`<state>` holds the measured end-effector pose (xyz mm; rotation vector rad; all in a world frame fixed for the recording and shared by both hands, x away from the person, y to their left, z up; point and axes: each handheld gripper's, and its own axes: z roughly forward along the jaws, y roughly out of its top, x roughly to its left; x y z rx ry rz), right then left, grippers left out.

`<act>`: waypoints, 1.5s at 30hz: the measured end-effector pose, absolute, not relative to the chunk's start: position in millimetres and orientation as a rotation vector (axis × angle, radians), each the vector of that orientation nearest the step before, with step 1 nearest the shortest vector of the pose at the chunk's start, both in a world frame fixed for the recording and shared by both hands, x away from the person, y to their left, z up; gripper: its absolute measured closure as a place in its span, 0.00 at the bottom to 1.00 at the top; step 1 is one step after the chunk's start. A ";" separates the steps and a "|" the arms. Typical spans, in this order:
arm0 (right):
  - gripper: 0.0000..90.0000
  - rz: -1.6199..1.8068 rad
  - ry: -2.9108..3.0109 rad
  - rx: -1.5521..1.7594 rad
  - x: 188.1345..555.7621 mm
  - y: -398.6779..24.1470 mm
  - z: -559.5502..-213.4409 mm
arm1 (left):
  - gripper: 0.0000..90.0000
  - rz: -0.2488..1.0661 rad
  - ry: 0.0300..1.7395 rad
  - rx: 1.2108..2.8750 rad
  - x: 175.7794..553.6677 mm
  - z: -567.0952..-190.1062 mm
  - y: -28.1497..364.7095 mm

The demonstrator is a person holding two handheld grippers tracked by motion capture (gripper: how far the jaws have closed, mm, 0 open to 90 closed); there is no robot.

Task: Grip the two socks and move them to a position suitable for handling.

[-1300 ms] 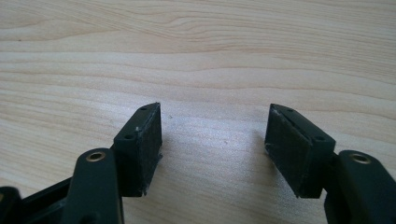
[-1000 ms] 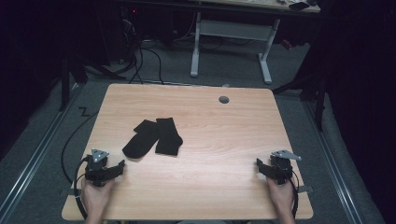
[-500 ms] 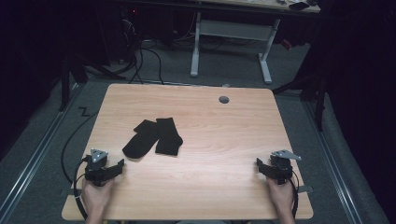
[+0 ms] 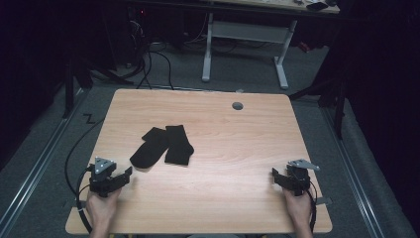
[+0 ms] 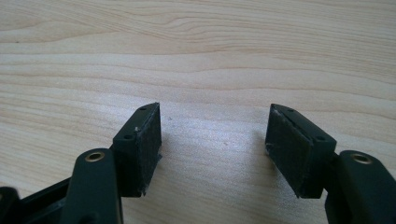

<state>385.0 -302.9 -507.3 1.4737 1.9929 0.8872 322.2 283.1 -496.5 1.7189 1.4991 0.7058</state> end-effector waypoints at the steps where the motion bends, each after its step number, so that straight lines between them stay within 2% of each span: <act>1: 0.40 0.887 1.993 1.474 385.0 -302.9 -507.3 | 0.41 0.712 1.489 1.721 322.4 -495.2 281.6; 7: 0.40 0.887 1.994 1.473 385.0 -302.9 -507.3 | 0.39 0.706 1.430 1.715 324.3 -490.2 273.4; 12: 0.40 0.887 1.994 1.473 385.0 -302.9 -507.3 | 0.37 0.650 1.398 1.681 328.9 -486.3 270.4; 21: 0.40 0.888 1.995 1.473 385.0 -302.9 -507.3 | 0.39 0.631 1.367 1.737 338.7 -477.5 255.6; 29: 0.39 0.888 1.996 1.473 385.0 -302.9 -507.3 | 0.38 0.621 1.315 1.791 349.8 -470.4 237.2; 45: 0.39 0.889 2.000 1.469 385.0 -302.7 -507.4 | 0.40 0.587 1.208 1.920 380.4 -465.4 184.2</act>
